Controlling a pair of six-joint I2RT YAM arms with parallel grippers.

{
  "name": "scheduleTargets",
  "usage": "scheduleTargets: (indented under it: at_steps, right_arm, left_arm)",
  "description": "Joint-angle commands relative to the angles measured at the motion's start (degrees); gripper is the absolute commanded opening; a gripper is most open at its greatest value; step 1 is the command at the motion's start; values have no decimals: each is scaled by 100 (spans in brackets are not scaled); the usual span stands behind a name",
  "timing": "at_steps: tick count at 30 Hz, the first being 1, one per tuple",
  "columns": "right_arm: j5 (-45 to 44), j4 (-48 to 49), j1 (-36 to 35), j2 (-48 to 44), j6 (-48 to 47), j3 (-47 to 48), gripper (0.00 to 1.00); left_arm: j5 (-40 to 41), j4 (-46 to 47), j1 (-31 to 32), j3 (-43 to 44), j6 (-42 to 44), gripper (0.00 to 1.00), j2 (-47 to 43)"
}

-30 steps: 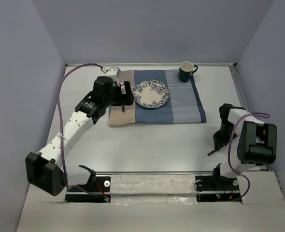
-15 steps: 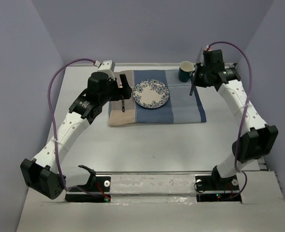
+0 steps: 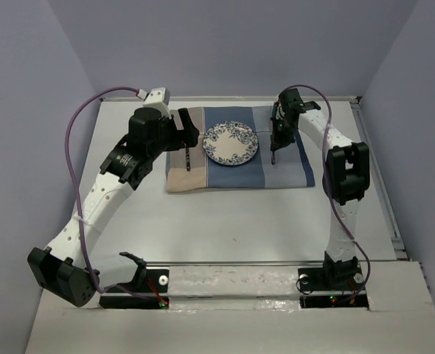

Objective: Set the dinner table for one person

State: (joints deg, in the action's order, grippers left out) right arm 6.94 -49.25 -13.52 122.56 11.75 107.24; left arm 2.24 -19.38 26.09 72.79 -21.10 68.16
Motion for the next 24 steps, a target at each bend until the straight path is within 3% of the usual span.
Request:
scheduleTargets:
  at_steps: [1, 19, 21, 23, 24]
  right_arm:
    - [369, 30, -28, 56, -261, 403, 0]
    - [-483, -585, -28, 1067, 3, 991, 0]
    - [-544, -682, -28, 1147, 38, 1062, 5]
    - [-571, -691, -28, 1173, 73, 1097, 28]
    - [-527, -682, -28, 1165, 73, 1106, 28]
  left_arm:
    - [92, -40, -16, 270, -16, 99, -75]
    - [-75, 13, -7, 15, -34, 99, -40]
    - [-75, 13, -7, 24, -34, 99, -31]
    - [-48, -5, -7, 33, -34, 99, -40]
    - [-31, -5, -7, 42, -34, 99, -40]
